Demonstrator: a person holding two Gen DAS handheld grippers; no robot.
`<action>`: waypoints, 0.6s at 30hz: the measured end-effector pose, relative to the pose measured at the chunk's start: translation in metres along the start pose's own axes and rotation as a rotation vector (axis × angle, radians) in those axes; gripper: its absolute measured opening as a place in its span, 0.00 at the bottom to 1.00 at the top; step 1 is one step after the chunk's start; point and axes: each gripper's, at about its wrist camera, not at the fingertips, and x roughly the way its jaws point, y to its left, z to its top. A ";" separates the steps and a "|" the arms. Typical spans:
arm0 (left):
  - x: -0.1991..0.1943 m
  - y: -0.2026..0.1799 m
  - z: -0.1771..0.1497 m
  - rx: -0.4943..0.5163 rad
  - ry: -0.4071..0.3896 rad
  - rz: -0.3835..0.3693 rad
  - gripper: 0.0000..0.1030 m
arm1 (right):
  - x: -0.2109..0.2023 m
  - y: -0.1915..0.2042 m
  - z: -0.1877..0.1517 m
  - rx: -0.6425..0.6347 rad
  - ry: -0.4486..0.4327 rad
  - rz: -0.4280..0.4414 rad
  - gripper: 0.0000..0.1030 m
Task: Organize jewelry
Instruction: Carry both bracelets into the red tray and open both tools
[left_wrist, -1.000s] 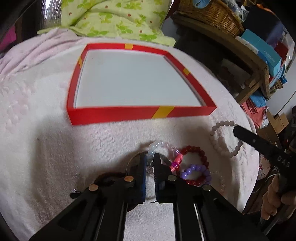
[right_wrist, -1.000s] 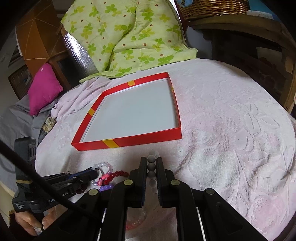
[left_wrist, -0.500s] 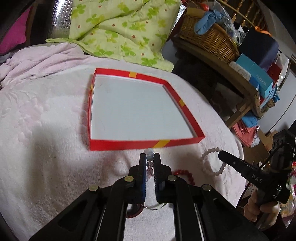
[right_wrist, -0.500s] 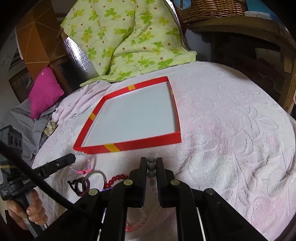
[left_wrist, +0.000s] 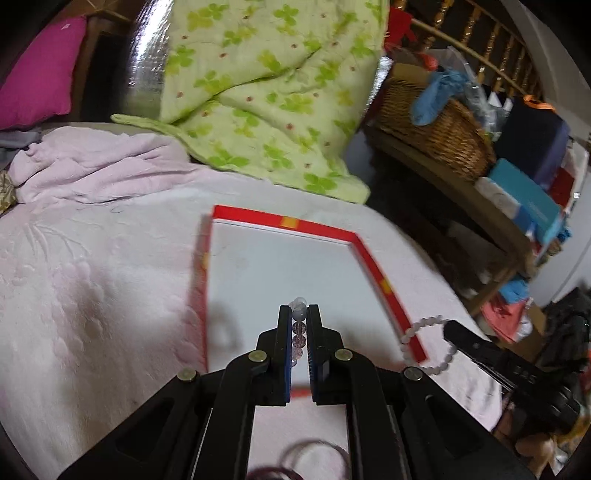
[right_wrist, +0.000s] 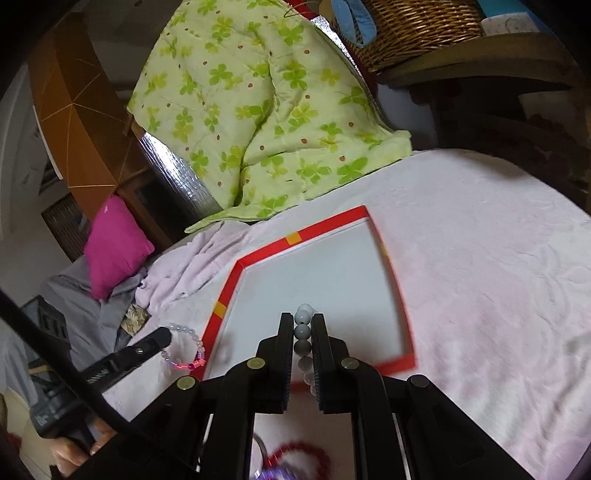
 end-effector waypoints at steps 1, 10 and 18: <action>0.008 0.004 0.001 -0.001 0.011 0.021 0.07 | 0.007 0.001 0.001 0.003 0.003 0.002 0.10; 0.053 0.000 -0.014 0.067 0.130 0.102 0.08 | 0.056 -0.015 -0.001 0.026 0.079 -0.053 0.11; 0.063 -0.020 -0.039 0.155 0.217 0.141 0.24 | 0.035 -0.044 0.011 0.095 0.032 -0.106 0.24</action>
